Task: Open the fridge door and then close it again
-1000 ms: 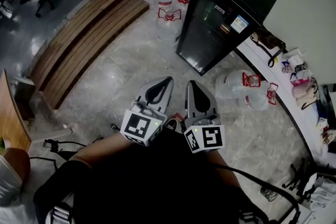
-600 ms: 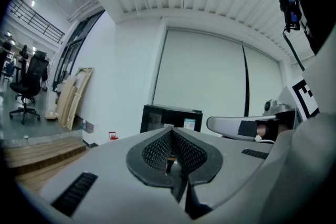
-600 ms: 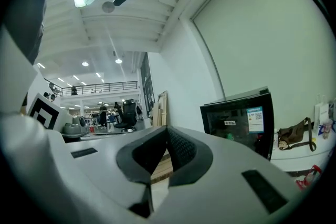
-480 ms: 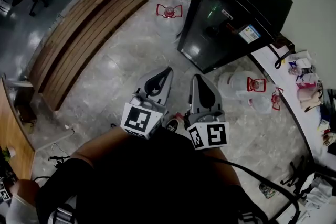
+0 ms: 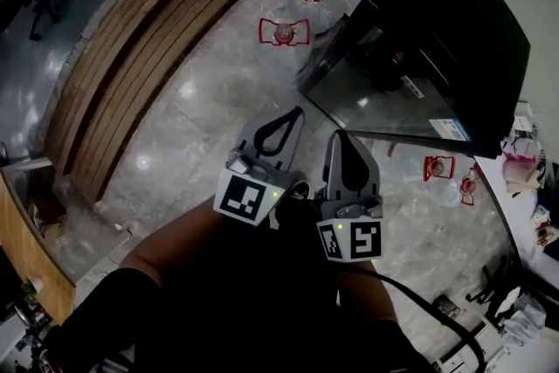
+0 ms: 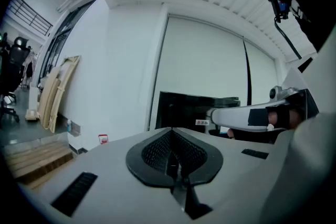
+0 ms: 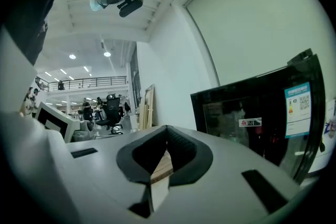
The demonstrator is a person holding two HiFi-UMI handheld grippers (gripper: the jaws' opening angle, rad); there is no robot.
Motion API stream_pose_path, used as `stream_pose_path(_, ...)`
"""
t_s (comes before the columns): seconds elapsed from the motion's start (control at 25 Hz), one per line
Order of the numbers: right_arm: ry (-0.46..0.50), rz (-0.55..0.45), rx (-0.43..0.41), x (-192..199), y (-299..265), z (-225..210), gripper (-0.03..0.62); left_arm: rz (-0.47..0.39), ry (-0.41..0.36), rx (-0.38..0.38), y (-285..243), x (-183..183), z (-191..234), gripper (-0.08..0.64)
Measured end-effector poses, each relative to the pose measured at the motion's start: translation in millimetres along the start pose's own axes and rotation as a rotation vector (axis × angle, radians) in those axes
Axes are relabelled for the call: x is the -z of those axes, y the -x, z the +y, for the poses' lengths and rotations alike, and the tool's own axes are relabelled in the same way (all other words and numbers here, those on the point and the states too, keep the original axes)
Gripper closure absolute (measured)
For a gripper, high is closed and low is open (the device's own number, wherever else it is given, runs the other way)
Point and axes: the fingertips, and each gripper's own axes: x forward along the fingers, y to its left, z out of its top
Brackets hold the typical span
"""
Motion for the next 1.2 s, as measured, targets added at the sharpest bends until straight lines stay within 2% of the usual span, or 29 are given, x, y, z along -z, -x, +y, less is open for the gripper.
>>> stream_pose_path(0.2, -0.012, 0.028, 0.025, 43, -54, -50, 0.577, -0.016, 0.034, 0.089, -78, 43, 26, 0.554)
stream_pose_path(0.32, -0.022, 0.045, 0.043, 73, -76, -80, 0.577, -0.013, 0.041, 0.128, -119, 75, 41, 0.503)
stream_pose_path(0.52, -0.050, 0.100, 0.070, 131, -95, -119, 0.577, -0.033, -0.027, 0.210, -176, 113, 60, 0.437)
stream_pose_path(0.68, -0.074, 0.145, 0.082, 168, -103, -136, 0.577, -0.071, -0.063, 0.334, -204, 124, 58, 0.400)
stream_pose_path(0.76, -0.087, 0.164, 0.078, 181, -106, -139, 0.577, -0.076, -0.074, 0.373, -215, 128, 57, 0.386)
stream_pose_path(0.96, -0.110, 0.187, 0.058, 198, -113, -139, 0.577, -0.079, -0.080, 0.426, -226, 130, 54, 0.370)
stream_pose_path(1.2, -0.113, 0.170, 0.069, 198, -118, -143, 0.577, -0.093, -0.094, 0.452, -227, 129, 50, 0.370)
